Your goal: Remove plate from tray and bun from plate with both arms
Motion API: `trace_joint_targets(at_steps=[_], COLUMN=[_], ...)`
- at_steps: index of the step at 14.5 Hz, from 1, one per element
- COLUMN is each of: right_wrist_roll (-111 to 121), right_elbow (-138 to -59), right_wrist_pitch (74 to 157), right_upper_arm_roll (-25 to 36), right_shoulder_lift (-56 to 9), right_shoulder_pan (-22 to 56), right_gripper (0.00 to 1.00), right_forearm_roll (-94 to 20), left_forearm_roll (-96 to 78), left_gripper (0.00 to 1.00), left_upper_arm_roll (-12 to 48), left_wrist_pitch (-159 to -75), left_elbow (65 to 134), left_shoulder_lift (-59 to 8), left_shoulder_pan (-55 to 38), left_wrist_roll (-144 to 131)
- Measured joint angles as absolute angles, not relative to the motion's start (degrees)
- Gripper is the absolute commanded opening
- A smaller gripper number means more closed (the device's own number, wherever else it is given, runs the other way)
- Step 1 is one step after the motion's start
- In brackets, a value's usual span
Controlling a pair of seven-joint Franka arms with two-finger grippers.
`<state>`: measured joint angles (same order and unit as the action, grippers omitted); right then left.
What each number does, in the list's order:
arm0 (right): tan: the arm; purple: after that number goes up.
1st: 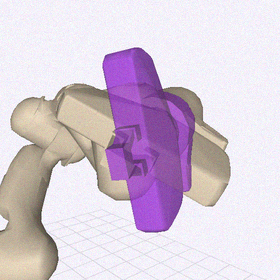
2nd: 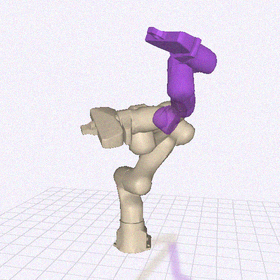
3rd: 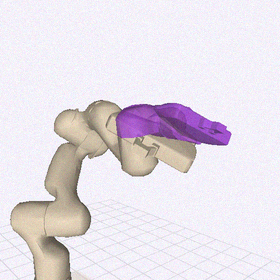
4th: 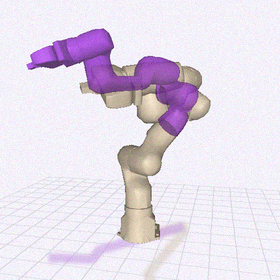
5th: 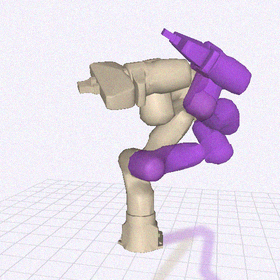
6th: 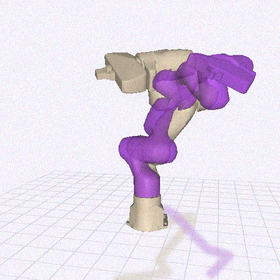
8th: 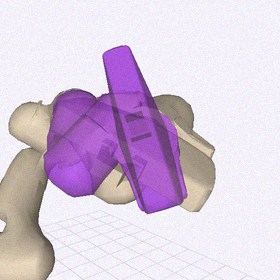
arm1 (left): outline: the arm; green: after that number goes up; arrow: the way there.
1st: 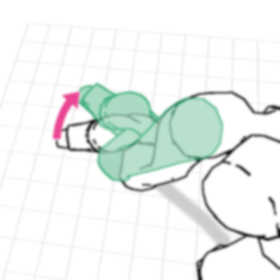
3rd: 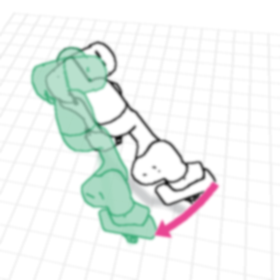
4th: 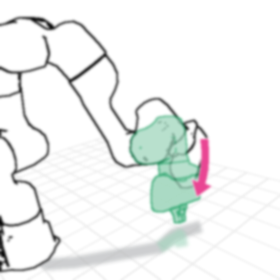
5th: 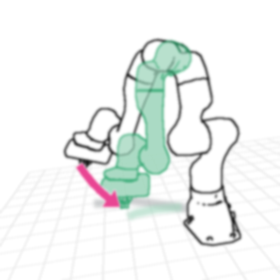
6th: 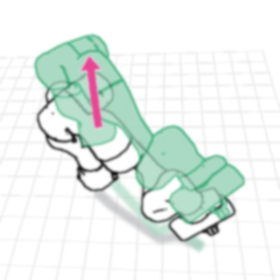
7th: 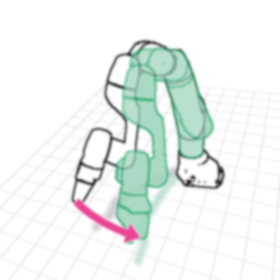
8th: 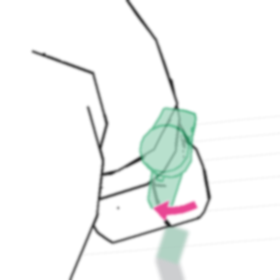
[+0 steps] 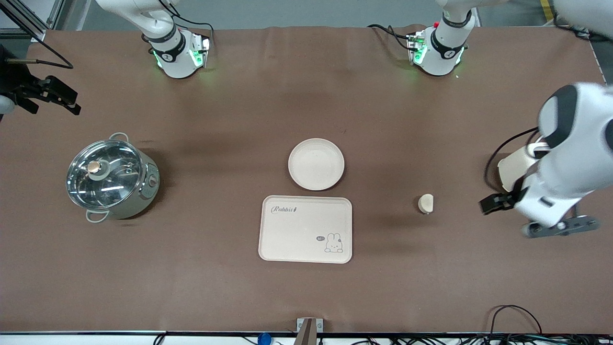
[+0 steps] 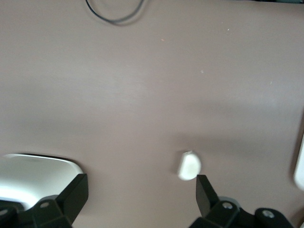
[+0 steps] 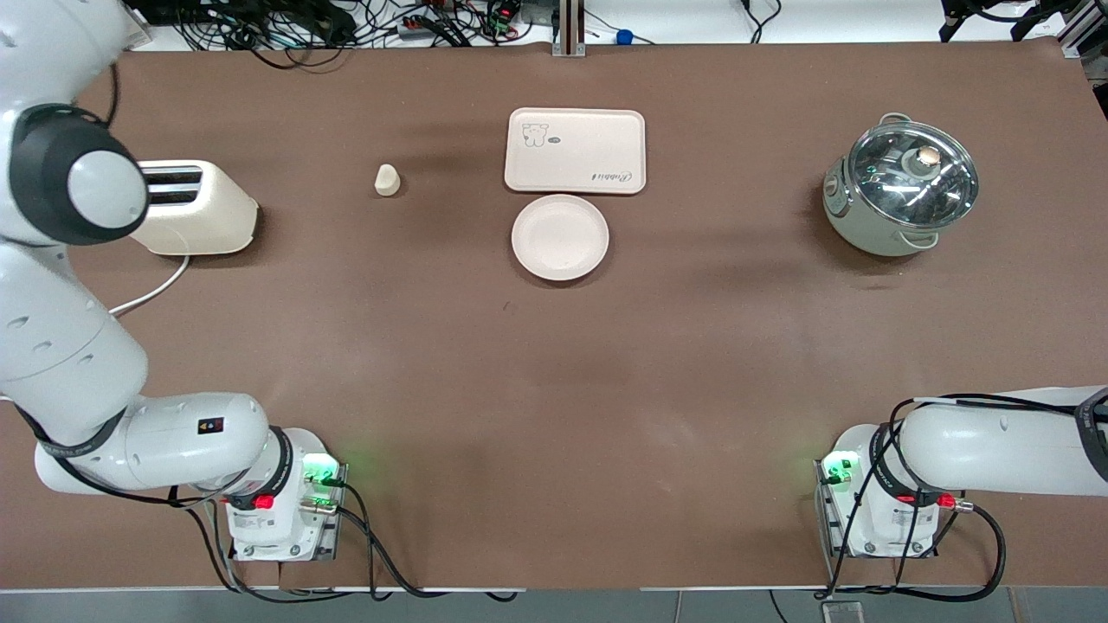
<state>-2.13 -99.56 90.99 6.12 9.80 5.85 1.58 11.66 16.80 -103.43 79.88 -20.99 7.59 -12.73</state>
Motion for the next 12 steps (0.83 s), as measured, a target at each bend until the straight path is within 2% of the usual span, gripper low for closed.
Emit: trace_joint_targets(at_steps=[6, 12], right_wrist_roll=[-2.13, -2.13], right_elbow=[-99.57, -99.57], right_wrist_pitch=[90.92, 90.77], right_upper_arm_roll=[6.12, 6.1], right_shoulder_lift=[9.73, 9.7], right_shoulder_pan=[5.85, 5.85], right_gripper=[1.0, 1.0], right_forearm_roll=[1.53, 1.51], left_forearm_roll=[7.66, 4.36], left_gripper=[1.0, 1.0], left_upper_arm_roll=[16.82, 16.24], left_wrist_pitch=[-90.87, -86.76], left_elbow=[80.06, 82.6], left_shoulder_lift=[-8.45, -1.56], left_shoulder_pan=[8.71, 7.71], left_wrist_roll=[-4.19, -2.6])
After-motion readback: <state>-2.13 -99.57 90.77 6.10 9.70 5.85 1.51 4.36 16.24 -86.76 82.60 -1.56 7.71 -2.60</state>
